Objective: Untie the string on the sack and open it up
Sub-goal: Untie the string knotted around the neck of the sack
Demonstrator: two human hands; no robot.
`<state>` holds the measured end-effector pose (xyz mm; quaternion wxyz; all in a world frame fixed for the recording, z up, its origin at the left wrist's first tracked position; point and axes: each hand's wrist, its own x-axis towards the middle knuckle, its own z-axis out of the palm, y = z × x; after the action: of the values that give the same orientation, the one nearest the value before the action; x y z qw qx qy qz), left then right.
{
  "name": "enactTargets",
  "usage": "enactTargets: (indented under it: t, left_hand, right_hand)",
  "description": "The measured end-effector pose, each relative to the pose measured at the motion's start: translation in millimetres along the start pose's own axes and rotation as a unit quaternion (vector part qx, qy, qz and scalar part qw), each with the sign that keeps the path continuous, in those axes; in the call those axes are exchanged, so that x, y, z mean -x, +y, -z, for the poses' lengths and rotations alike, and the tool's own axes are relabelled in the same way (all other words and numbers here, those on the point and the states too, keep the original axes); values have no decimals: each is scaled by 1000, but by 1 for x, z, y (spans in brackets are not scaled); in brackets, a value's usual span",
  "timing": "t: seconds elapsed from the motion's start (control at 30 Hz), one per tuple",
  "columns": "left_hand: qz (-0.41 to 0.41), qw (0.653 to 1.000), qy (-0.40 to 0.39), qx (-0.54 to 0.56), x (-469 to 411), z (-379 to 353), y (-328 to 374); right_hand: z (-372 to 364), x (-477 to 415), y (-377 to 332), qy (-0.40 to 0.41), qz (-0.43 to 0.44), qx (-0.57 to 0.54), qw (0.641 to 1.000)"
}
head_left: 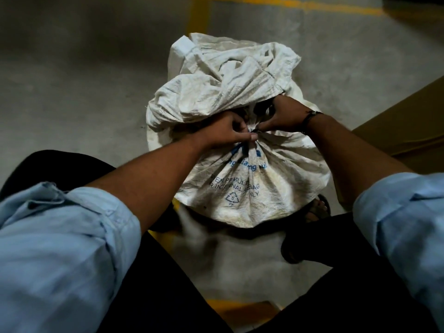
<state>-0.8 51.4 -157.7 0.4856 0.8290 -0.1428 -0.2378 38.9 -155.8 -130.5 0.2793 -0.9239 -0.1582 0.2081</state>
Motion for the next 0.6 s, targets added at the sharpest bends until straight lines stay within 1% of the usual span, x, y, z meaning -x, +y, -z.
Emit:
enactTargets:
  t: [0.1, 0.3, 0.5, 0.6]
  left_hand:
    - [-1, 1000, 2, 24, 0, -2, -1]
    - [11, 998, -57, 14, 0, 14, -3]
    - [9, 1000, -25, 15, 1, 5, 4]
    - [20, 998, -44, 30, -1, 9, -1]
  right_hand:
    - [0, 0, 0, -1, 4, -3, 1000]
    - [0, 0, 1, -4, 4, 11, 1000]
    - [0, 0, 0, -1, 3, 0, 1000]
    - [0, 0, 0, 0, 2, 1, 1000]
